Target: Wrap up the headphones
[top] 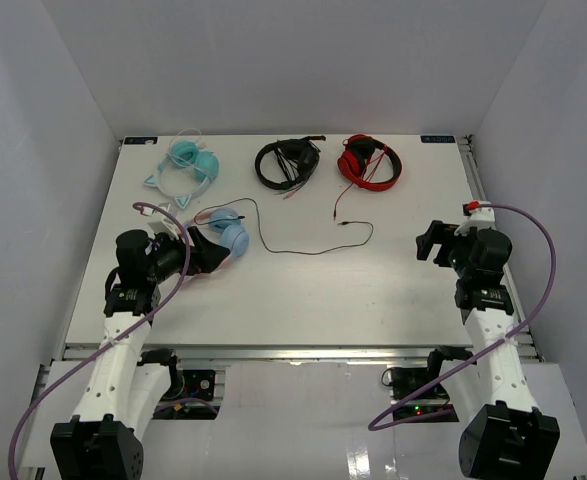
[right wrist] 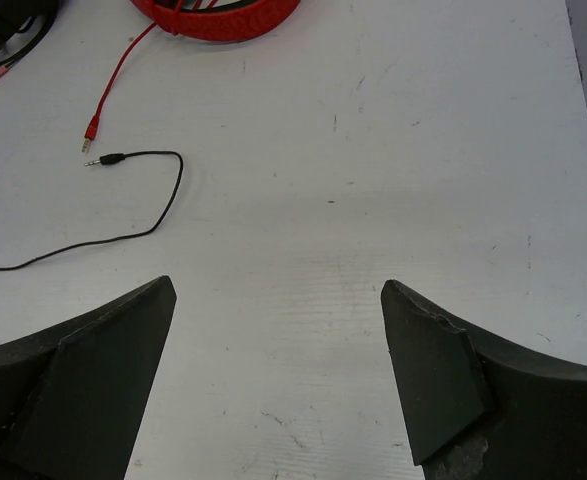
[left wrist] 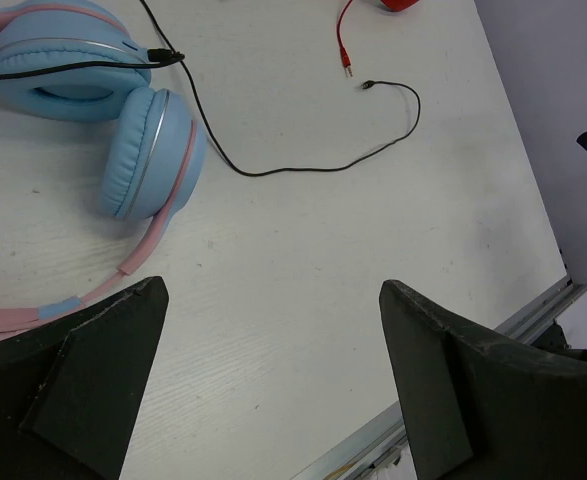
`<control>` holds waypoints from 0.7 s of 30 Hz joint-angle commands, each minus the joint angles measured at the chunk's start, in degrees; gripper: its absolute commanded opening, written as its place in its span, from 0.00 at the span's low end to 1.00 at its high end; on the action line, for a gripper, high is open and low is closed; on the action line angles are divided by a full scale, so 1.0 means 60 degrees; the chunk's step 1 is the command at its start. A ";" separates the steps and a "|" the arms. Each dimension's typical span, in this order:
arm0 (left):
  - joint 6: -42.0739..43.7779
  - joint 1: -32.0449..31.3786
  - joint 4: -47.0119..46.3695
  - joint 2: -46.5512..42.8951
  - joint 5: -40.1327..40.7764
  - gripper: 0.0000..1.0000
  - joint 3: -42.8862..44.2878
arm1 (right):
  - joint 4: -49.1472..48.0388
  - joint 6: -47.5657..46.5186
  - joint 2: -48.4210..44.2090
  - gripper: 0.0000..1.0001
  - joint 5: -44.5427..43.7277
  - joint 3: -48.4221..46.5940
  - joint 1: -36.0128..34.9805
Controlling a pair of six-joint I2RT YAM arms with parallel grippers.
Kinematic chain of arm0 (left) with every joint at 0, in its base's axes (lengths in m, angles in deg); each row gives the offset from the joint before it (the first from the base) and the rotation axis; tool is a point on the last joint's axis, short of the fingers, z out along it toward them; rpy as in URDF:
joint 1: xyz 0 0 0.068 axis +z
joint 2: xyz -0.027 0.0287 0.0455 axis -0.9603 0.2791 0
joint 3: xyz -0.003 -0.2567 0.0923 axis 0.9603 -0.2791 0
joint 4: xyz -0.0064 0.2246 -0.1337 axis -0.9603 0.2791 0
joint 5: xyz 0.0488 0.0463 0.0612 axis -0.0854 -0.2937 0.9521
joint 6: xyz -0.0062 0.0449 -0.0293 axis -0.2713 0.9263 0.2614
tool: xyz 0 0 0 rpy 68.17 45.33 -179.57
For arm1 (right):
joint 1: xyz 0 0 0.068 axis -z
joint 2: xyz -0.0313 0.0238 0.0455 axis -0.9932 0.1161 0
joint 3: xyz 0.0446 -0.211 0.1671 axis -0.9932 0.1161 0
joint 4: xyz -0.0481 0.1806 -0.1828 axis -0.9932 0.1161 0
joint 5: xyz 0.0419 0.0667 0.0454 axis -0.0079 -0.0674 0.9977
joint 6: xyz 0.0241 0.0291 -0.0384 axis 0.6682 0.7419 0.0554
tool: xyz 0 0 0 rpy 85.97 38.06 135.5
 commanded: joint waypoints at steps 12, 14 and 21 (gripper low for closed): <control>-0.0142 -0.0043 0.0127 0.0170 0.0608 0.98 0.0006 | 0.1762 -0.6225 -0.0666 0.90 0.6553 0.0125 0.0031; -0.0416 -0.0038 0.0570 0.0687 0.1570 0.98 0.0144 | 0.1869 -0.6540 -0.0178 0.90 0.6812 -0.0102 -0.0015; -0.0905 0.0561 0.1941 0.3690 0.3639 0.93 0.1491 | 0.2890 -0.6904 0.2043 1.00 0.7504 -0.1206 -0.0086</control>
